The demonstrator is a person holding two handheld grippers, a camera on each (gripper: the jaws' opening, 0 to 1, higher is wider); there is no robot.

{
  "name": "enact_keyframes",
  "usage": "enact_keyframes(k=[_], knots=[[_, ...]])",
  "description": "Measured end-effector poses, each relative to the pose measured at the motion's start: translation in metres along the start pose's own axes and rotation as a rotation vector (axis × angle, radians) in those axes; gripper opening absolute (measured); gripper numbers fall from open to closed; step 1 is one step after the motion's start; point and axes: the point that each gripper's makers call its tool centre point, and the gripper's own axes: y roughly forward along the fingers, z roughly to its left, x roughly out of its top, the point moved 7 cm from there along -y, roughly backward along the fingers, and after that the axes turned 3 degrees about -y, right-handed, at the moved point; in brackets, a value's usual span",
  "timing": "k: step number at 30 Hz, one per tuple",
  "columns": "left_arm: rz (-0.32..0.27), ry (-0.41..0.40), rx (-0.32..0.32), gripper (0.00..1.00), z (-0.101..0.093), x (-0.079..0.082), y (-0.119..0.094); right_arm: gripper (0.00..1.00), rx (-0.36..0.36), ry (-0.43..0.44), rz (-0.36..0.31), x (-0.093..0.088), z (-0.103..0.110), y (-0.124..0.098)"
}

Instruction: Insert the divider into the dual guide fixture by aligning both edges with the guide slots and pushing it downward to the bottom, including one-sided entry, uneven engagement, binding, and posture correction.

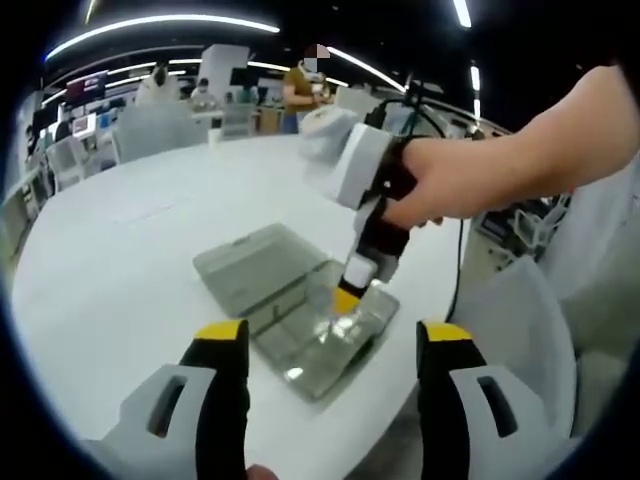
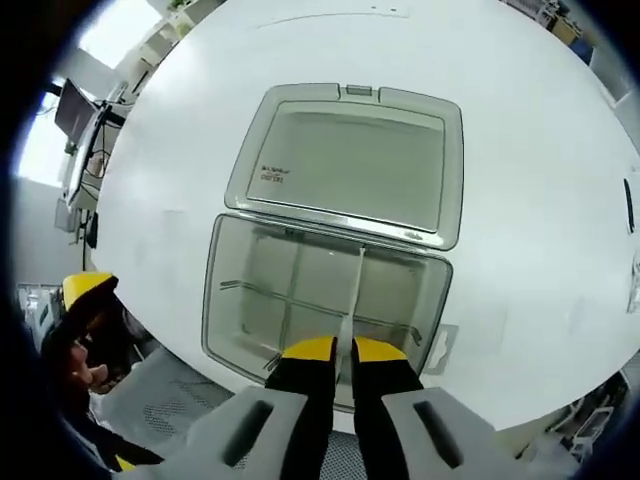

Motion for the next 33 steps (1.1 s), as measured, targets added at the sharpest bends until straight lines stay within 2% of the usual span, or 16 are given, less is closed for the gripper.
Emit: enact_keyframes(k=[13,22,33], knots=[[0.0,0.004,-0.006,0.66,-0.003,0.0,0.002,0.0,0.012,-0.024,-0.051,0.0,-0.002,-0.007],[-0.001,0.002,-0.005,0.66,-0.004,0.0,0.001,0.01,0.017,0.02,-0.031,0.004,-0.003,0.001],[-0.006,-0.009,0.002,0.66,-0.001,-0.002,-0.001,0.06,0.026,0.009,0.003,-0.002,-0.004,0.013]])
